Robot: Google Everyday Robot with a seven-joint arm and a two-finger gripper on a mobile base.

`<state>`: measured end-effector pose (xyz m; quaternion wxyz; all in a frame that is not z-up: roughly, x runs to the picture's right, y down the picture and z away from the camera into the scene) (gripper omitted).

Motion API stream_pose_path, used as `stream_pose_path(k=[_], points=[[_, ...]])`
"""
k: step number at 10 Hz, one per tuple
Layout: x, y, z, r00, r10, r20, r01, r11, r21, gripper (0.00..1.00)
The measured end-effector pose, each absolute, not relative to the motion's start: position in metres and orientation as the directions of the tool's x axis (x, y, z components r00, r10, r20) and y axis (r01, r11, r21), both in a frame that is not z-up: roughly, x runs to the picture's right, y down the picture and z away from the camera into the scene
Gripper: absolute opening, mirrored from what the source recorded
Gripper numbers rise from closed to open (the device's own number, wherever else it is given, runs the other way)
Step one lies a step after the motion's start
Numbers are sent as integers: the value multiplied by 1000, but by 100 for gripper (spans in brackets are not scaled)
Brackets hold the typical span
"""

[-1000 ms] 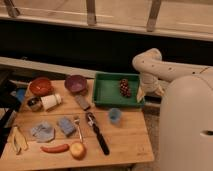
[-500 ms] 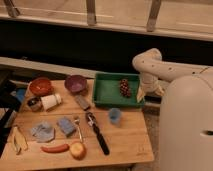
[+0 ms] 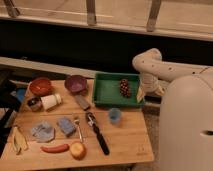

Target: Stack bowls on top of each other

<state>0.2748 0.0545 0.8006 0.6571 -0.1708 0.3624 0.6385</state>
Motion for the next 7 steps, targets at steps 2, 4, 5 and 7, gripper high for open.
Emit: stream_pose_path(k=[2, 4, 5, 7], points=[[275, 54, 801, -78, 715, -694, -963, 126, 238, 80], [275, 54, 801, -78, 715, -694, -963, 126, 238, 80], [274, 55, 801, -77, 715, -695, -963, 127, 237, 80], [271, 50, 797, -51, 734, -677, -962, 145, 230, 80]])
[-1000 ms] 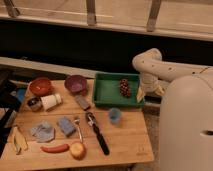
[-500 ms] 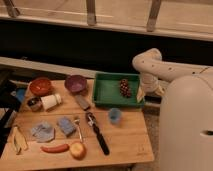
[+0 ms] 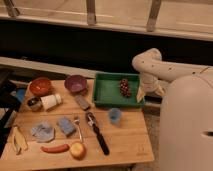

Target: Stack bowls on top of each other

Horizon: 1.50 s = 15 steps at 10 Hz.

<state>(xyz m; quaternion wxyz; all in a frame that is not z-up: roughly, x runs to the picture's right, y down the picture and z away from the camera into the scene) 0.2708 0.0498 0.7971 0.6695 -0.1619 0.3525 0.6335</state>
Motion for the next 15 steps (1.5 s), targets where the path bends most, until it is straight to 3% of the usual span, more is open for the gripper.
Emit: stream_pose_path(k=[3, 15], points=[[243, 29, 795, 26, 776, -630, -965, 183, 186, 80], [203, 16, 772, 153, 818, -555, -968, 237, 82, 80]])
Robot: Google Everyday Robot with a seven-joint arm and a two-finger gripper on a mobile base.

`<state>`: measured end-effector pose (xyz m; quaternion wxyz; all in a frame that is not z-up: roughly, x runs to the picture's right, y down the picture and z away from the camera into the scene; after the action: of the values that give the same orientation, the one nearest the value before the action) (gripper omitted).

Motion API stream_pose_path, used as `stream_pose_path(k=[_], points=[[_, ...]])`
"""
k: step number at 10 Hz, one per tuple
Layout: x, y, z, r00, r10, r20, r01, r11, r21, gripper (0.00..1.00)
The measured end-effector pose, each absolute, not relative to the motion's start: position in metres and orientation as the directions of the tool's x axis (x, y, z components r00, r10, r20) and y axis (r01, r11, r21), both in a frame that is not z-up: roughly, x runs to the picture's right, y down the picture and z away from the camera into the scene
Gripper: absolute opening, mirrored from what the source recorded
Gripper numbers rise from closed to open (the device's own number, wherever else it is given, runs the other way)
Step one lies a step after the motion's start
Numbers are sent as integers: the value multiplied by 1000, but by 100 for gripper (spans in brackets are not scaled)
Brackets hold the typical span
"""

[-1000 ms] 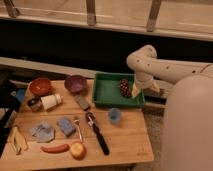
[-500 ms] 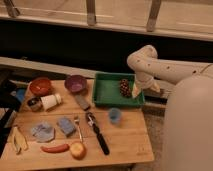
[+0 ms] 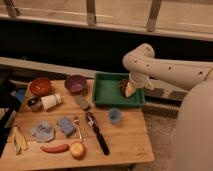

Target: Stack bowls on top of each other

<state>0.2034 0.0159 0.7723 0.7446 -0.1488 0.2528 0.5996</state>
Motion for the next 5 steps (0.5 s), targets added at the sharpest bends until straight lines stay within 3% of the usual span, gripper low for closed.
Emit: stream_pose_path(k=[5], points=[[178, -8, 762, 192, 856, -481, -968, 245, 51, 80]])
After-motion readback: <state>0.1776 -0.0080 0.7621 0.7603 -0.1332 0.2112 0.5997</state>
